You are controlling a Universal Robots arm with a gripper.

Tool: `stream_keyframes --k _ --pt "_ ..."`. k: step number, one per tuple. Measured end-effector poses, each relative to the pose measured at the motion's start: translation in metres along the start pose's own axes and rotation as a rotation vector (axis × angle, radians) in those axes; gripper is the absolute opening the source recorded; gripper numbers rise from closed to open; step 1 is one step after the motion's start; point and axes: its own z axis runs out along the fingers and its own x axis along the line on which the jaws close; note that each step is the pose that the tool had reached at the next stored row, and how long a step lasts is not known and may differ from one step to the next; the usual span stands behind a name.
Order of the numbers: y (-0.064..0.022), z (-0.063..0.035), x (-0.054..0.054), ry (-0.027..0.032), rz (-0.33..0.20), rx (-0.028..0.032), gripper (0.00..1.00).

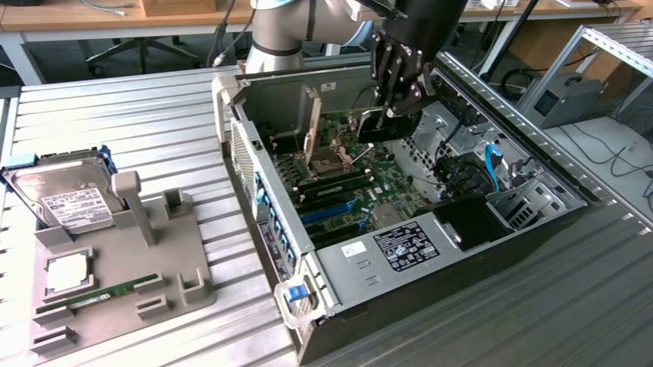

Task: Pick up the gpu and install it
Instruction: 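Insert the gpu into the slot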

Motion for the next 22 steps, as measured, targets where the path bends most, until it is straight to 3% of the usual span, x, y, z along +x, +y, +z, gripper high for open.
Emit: stream_keyframes --k 22 --pt "0.0002 0.0195 0.001 0.0000 0.000 0.0000 0.27"
